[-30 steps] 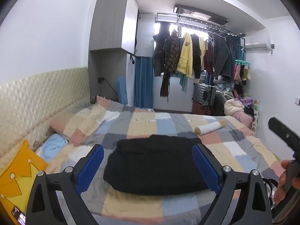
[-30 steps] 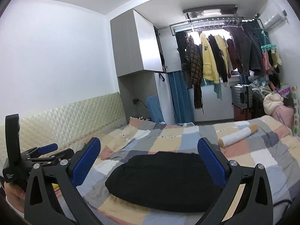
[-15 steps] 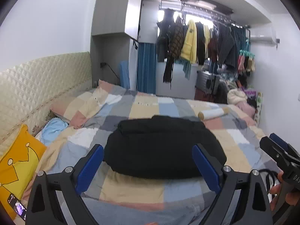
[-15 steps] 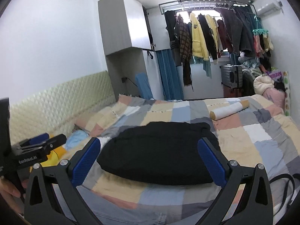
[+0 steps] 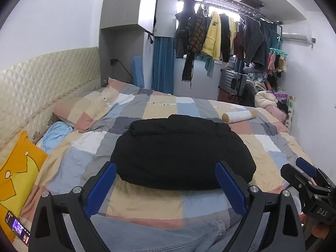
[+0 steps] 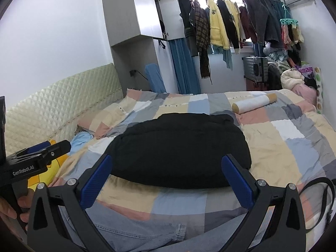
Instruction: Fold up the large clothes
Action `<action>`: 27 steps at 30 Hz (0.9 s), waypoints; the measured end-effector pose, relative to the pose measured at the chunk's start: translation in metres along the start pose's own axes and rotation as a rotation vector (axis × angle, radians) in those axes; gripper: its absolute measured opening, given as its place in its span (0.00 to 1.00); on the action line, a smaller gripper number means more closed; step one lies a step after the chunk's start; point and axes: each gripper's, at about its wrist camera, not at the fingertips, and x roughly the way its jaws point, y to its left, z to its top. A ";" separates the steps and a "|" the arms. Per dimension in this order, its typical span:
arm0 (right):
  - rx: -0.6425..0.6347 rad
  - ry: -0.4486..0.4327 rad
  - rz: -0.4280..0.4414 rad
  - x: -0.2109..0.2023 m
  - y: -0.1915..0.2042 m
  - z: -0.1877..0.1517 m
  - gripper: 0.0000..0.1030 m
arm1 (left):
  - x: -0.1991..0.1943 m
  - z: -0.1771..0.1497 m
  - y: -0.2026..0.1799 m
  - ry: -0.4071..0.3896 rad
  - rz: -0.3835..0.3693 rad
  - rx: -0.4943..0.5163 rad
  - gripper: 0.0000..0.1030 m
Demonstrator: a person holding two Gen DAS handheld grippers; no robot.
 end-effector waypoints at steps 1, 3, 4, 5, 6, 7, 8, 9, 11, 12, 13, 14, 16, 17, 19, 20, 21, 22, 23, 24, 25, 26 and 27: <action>-0.006 -0.005 -0.006 -0.002 0.001 0.001 1.00 | 0.001 0.000 -0.001 0.003 0.000 0.000 0.93; -0.018 -0.008 -0.013 -0.004 0.003 0.002 1.00 | 0.004 0.000 -0.002 0.012 -0.004 0.002 0.93; -0.021 -0.009 -0.015 -0.005 0.003 0.003 1.00 | 0.005 0.000 -0.002 0.016 -0.005 0.001 0.93; -0.022 -0.008 -0.017 -0.005 0.003 0.004 1.00 | 0.006 0.000 -0.003 0.018 -0.006 -0.001 0.93; -0.022 -0.007 -0.018 -0.005 0.003 0.004 1.00 | 0.006 0.000 -0.003 0.021 -0.009 -0.004 0.93; -0.020 -0.004 -0.020 -0.005 0.002 0.004 1.00 | 0.006 0.001 -0.003 0.023 -0.015 -0.009 0.93; -0.018 -0.004 -0.020 -0.005 0.002 0.004 1.00 | 0.007 0.001 -0.002 0.026 -0.019 -0.013 0.93; -0.018 -0.004 -0.019 -0.005 0.001 0.004 1.00 | 0.006 0.001 -0.002 0.026 -0.018 -0.012 0.93; -0.018 -0.004 -0.023 -0.004 0.000 0.005 1.00 | 0.007 0.001 -0.001 0.024 -0.017 -0.011 0.93; -0.015 -0.003 -0.023 -0.004 0.000 0.005 1.00 | 0.007 0.002 -0.001 0.024 -0.015 -0.011 0.93; -0.012 -0.004 -0.022 -0.003 -0.001 0.007 1.00 | 0.007 0.003 0.000 0.026 -0.016 -0.012 0.93; -0.011 -0.005 -0.025 -0.003 -0.002 0.008 1.00 | 0.008 0.003 0.000 0.027 -0.018 -0.012 0.93; -0.013 -0.012 -0.032 -0.003 -0.003 0.011 1.00 | 0.008 0.004 0.001 0.028 -0.021 -0.012 0.93; -0.015 -0.013 -0.031 -0.002 -0.002 0.012 1.00 | 0.009 0.004 0.001 0.029 -0.023 -0.012 0.93; -0.020 -0.009 -0.031 0.000 -0.002 0.013 1.00 | 0.009 0.004 0.002 0.032 -0.024 -0.011 0.93; -0.019 -0.008 -0.032 0.000 -0.002 0.013 1.00 | 0.009 0.004 0.002 0.032 -0.022 -0.011 0.93; -0.018 -0.009 -0.030 0.000 -0.002 0.013 1.00 | 0.010 0.004 0.003 0.033 -0.019 -0.011 0.93; -0.019 -0.008 -0.029 0.000 -0.002 0.013 1.00 | 0.011 0.004 0.003 0.034 -0.019 -0.012 0.93; -0.017 -0.007 -0.029 0.001 -0.002 0.013 1.00 | 0.011 0.004 0.004 0.036 -0.019 -0.013 0.93; -0.018 -0.007 -0.029 0.001 -0.002 0.013 1.00 | 0.011 0.004 0.004 0.035 -0.018 -0.013 0.93; -0.018 -0.007 -0.028 0.001 -0.002 0.013 1.00 | 0.011 0.004 0.004 0.035 -0.016 -0.011 0.93; -0.017 -0.007 -0.029 0.001 -0.002 0.013 1.00 | 0.011 0.003 0.004 0.035 -0.015 -0.011 0.93; -0.015 -0.008 -0.029 0.001 -0.002 0.013 1.00 | 0.011 0.003 0.004 0.035 -0.015 -0.012 0.93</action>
